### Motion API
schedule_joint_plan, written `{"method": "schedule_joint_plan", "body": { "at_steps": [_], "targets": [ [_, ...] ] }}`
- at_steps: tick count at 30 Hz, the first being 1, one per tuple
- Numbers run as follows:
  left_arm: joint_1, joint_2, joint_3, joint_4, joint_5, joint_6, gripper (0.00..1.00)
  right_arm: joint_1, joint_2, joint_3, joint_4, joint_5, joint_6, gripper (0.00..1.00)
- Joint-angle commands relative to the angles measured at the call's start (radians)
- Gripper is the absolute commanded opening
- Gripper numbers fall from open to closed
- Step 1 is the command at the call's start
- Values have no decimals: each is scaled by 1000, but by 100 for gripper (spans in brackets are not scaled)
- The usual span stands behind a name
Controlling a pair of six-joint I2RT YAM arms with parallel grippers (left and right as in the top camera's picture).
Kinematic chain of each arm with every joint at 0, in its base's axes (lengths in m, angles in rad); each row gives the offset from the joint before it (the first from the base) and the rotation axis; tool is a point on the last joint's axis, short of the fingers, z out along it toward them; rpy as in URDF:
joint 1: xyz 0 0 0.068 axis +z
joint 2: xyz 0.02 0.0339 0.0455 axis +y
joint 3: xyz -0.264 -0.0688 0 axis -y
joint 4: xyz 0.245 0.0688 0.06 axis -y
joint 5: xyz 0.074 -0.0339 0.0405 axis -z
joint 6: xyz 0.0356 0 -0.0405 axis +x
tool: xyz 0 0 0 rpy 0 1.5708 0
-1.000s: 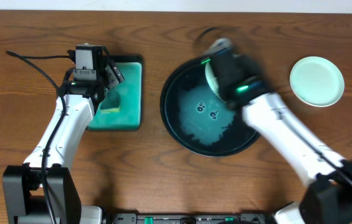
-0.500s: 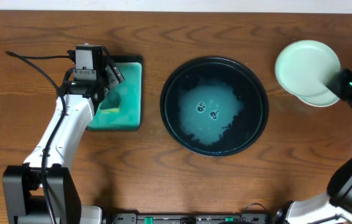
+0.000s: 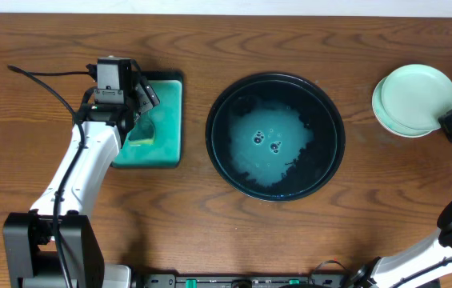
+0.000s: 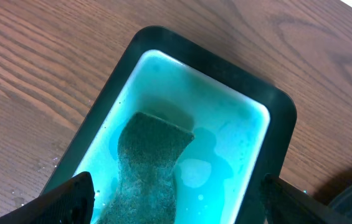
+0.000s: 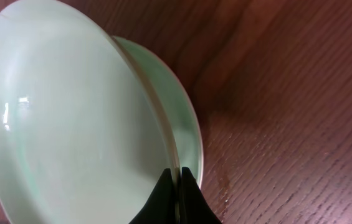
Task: Clean dirty plates on tray and stack at the side
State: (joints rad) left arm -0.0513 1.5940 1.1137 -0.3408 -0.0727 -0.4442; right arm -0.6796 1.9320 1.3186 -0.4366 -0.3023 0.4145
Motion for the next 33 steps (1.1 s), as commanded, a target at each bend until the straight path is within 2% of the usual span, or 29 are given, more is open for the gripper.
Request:
{"method": "schedule_joint_plan", "body": {
  "at_steps": [1,4,5,9,10,16,26,33],
  "targets": [
    [2,0,-2,-3,2,6,86,5,0,9,3,21,31,1],
    [2,0,-2,-3,2,6,85,14,0,9,-3,21,14,3],
    [2,0,-2,-3,2,6,85,17,0,9,-3,21,14,14],
    [2,0,-2,-3,2,6,86,27,-3,9,-10,-35,-39,89],
    [2,0,-2,-3,2,6,86,27,-6,9,-21,-53,-46,99],
    [2,0,-2,-3,2,6,86,24,-116,9,-142,-61,-45,99],
    [2,0,-2,-3,2,6,86,50,-558,-8,-555,6,-194,99],
    [2,0,-2,-3,2,6,86,188,-899,-184,-594,6,-188,99]
  ]
}}
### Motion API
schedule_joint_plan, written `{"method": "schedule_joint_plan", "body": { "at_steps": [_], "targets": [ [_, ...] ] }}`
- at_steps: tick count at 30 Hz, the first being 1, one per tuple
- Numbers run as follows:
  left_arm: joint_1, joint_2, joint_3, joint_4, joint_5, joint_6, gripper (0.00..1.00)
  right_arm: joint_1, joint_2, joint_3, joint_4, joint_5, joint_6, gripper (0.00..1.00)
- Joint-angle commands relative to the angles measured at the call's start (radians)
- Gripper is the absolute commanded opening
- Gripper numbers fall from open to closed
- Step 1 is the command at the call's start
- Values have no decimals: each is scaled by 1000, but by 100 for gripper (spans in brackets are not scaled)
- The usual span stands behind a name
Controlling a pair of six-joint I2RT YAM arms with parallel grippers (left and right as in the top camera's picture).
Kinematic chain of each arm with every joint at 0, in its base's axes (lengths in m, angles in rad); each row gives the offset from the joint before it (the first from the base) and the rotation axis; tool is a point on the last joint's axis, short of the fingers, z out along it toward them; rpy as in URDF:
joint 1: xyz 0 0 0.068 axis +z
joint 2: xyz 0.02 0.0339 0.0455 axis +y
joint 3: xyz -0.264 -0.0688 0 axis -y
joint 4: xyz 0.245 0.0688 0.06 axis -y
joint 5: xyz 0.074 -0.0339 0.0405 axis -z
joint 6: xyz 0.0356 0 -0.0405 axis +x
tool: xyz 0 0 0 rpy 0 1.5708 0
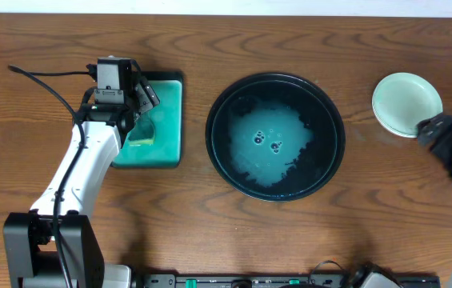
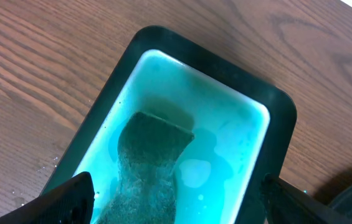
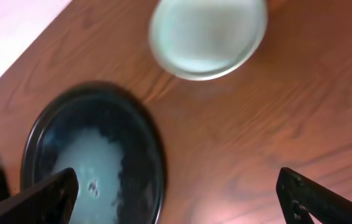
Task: Clean dirty plates on tray and stack at the side
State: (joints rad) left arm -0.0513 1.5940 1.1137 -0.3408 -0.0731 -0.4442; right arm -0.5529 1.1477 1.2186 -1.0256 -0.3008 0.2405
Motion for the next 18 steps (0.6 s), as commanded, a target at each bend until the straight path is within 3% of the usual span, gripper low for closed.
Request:
{"method": "schedule_joint_plan", "body": {
  "at_steps": [1,7,18],
  "targets": [
    [2,0,-2,-3,3,6,86,82,-156,-113,-2,4,3,99],
    [2,0,-2,-3,3,6,86,187,-385,-278,-23,-36,325,99],
    [2,0,-2,-3,3,6,86,190,-469,-324,-181,-2,294,99]
  ]
}}
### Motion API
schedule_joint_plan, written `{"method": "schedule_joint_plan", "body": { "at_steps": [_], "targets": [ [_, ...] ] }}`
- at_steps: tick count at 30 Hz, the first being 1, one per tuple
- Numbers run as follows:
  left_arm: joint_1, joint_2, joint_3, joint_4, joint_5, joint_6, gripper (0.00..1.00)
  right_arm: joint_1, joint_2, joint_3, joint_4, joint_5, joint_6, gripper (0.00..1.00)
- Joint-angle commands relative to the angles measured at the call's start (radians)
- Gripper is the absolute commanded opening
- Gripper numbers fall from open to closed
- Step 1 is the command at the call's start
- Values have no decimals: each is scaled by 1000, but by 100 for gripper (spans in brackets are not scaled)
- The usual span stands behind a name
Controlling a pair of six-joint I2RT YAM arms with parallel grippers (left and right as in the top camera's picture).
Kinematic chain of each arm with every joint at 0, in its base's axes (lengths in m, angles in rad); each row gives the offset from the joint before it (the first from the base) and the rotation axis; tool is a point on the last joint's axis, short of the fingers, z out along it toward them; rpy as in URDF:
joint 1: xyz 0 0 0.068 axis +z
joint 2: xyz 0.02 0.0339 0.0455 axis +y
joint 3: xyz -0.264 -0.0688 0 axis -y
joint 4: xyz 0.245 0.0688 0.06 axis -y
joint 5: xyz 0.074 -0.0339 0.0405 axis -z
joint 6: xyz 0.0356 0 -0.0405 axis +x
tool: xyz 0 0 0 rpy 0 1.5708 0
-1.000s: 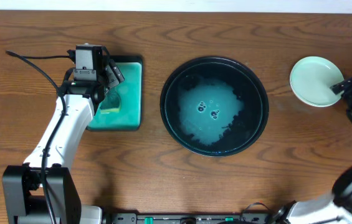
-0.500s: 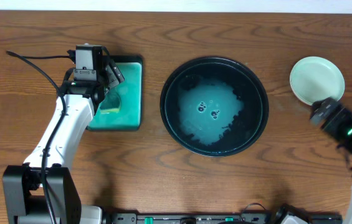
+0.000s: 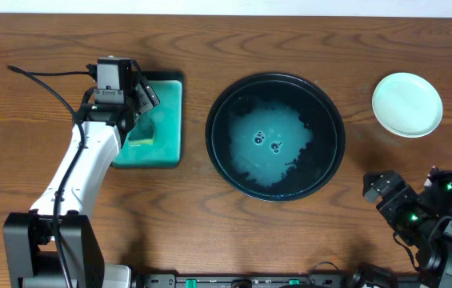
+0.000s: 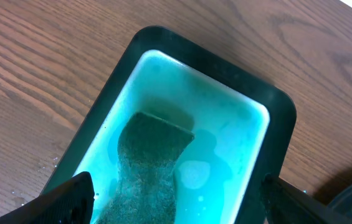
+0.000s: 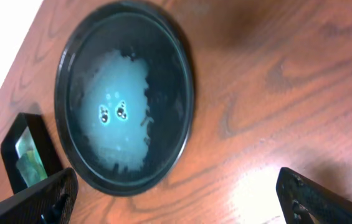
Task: Clean dirty plates on tray and stack at the side
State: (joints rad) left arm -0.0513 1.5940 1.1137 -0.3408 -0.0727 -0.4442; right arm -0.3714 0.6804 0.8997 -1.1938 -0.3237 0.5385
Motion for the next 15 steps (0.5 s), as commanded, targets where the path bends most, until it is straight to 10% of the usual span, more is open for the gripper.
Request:
{"method": "schedule_joint_plan", "body": {
  "at_steps": [1,15],
  "targets": [
    [2,0,-2,-3,2,6,86,8,-2,-5,-15,46,-12,99],
    [2,0,-2,-3,2,6,86,327,-129,-151,326,20,-272,99]
  ]
}}
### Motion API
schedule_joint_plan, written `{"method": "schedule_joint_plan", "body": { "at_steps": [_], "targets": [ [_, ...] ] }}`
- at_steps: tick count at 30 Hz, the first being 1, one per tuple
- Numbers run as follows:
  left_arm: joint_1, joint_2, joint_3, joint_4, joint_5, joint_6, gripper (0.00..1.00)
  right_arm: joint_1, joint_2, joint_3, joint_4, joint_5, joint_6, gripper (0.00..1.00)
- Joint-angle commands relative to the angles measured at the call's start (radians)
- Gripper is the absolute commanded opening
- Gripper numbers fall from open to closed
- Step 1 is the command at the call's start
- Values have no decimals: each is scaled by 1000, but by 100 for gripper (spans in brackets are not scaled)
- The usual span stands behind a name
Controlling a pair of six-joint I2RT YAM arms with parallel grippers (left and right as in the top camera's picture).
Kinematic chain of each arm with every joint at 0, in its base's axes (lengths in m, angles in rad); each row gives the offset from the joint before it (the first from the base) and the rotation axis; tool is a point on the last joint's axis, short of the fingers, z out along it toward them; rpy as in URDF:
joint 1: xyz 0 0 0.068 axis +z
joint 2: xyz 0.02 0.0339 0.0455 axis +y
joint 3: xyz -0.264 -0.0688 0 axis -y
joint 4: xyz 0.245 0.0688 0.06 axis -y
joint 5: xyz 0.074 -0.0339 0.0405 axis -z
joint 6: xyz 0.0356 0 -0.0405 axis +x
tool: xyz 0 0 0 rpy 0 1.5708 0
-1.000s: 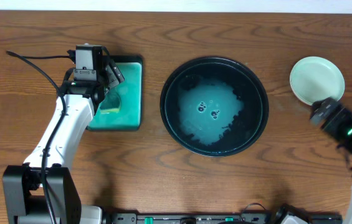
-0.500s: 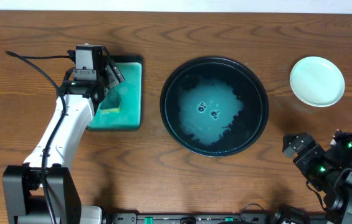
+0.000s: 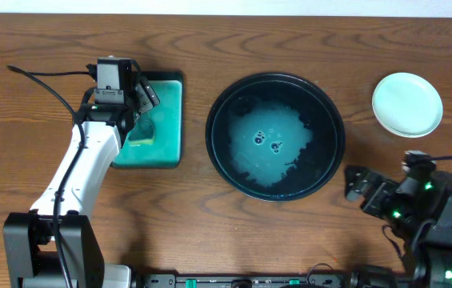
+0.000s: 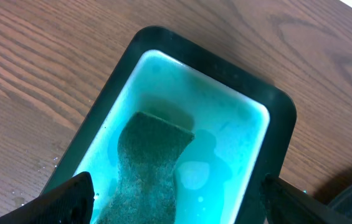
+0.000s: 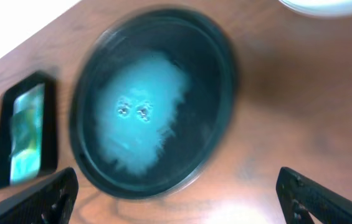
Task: Clean dirty plates on tray and stack at the side
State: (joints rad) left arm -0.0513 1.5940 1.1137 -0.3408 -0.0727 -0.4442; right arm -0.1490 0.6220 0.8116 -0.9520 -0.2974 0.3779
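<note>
Two pale green plates (image 3: pixel 406 104) lie stacked on the table at the far right; their edge shows in the right wrist view (image 5: pixel 325 4). The round dark tray (image 3: pixel 334 120) holds only soapy water and bubbles, with no plate in it. My right gripper (image 3: pixel 357 184) hangs open and empty near the tray's front right edge, facing the tray (image 5: pixel 219 68). My left gripper (image 4: pixel 174 208) stays open above the green sponge (image 4: pixel 151 168), which lies in the water-filled tub (image 4: pixel 275 109).
The tub (image 3: pixel 170 80) stands left of the tray. Bare wooden table (image 3: pixel 290 240) surrounds everything. A black cable (image 3: pixel 50 80) trails at the far left, and the right arm's body (image 3: pixel 442 212) fills the front right corner.
My right gripper has moved left along the table's front, from the front right corner to the tray's front right edge, and its camera has turned. The left arm has not moved.
My right gripper was shut on the rim of a plate tilted on the stack. Then it was open beside the stack, with the plate lying flat on it. It has since come away to the front of the table, near the tray. The left gripper stayed over the sponge.
</note>
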Motion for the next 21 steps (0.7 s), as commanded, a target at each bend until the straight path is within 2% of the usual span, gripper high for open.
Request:
{"method": "schedule_joint_plan", "body": {
  "at_steps": [1,4,11,15,21],
  "targets": [
    [2,0,-2,-3,2,6,86,142,-114,-103,147,-5,-138,99],
    [2,0,-2,-3,2,6,86,191,-253,-214,282,9,-151,99],
    [2,0,-2,-3,2,6,86,192,-496,-466,546,24,-151,99],
    [2,0,-2,-3,2,6,85,192,-567,-589,696,43,-151,99],
    [2,0,-2,-3,2,6,86,193,-617,-700,824,116,-146,99]
  ]
}}
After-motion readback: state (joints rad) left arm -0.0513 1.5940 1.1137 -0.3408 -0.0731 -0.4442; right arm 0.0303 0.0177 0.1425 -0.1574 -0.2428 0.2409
